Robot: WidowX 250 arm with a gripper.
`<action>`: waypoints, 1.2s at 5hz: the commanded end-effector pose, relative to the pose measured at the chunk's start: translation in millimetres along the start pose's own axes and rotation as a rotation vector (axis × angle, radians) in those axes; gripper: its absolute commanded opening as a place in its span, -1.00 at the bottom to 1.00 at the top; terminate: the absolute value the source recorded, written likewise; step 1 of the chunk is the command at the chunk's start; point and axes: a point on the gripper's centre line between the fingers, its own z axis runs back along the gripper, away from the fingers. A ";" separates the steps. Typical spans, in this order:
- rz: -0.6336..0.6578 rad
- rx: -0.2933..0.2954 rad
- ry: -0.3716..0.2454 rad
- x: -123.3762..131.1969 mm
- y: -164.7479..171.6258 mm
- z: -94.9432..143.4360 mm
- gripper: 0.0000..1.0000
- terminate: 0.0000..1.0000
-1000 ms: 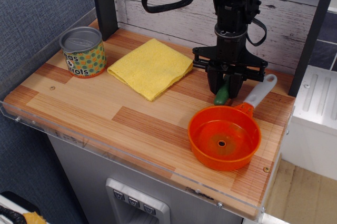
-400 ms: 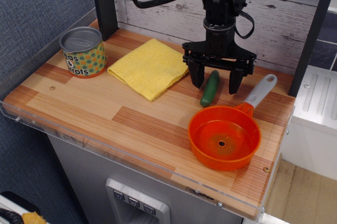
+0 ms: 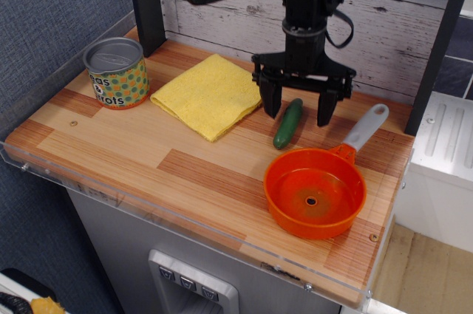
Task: Place the jalapeno in between the cloth and the red container.
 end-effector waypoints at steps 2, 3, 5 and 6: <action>0.063 0.007 -0.064 2.0 17.1 68.3 1.00 -1.00; 0.091 0.039 -0.040 -2.7 29.2 83.3 1.00 -1.00; 0.037 0.103 -0.017 -3.7 65.9 109.0 1.00 -1.00; 0.018 0.152 -0.030 -2.2 94.1 119.8 1.00 -1.00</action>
